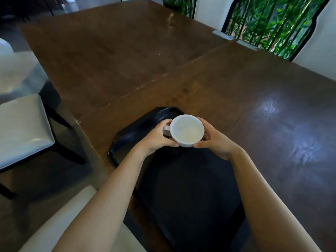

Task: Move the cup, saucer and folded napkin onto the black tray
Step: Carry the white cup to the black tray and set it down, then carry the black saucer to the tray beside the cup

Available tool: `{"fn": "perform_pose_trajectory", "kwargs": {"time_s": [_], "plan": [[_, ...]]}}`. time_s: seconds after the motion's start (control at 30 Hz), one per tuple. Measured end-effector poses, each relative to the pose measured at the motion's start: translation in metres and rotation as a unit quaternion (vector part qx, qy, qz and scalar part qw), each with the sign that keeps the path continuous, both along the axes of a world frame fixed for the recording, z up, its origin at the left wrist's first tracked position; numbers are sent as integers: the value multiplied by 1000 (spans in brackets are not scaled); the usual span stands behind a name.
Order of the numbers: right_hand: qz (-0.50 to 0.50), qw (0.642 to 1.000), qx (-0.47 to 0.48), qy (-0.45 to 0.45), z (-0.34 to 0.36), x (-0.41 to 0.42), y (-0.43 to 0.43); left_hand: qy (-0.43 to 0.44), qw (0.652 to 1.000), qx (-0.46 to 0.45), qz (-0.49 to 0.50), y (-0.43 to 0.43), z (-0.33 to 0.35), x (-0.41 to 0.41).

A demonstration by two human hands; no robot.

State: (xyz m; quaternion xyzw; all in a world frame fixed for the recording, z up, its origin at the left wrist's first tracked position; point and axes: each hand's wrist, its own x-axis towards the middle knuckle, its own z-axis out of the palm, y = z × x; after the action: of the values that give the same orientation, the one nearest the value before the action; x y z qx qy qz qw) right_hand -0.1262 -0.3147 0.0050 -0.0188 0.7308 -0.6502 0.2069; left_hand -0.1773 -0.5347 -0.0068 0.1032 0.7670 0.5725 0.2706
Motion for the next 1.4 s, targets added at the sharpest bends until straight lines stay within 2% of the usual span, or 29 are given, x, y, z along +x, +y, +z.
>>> {"fn": "perform_pose_trajectory", "kwargs": {"time_s": [0.47, 0.63, 0.8, 1.03, 1.17, 1.4], "plan": [[-12, 998, 45, -34, -7, -3, 9, -75, 994, -40, -68, 7, 5, -20], [9, 992, 77, -104, 10, -11, 19, -124, 985, -62, -101, 5, 17, -30], [52, 968, 157, -188, 42, -17, 36, -104, 970, -175, -133, 1, 52, -46], [114, 904, 335, -238, 120, -9, 69, -28, 941, -289, -176, 17, 138, -57], [96, 882, 391, -246, 167, 7, 86, 7, 923, -313, -224, 46, 189, -43], [28, 874, 423, -239, 238, 54, 132, 105, 862, -366, -336, 114, 255, -11]]}}
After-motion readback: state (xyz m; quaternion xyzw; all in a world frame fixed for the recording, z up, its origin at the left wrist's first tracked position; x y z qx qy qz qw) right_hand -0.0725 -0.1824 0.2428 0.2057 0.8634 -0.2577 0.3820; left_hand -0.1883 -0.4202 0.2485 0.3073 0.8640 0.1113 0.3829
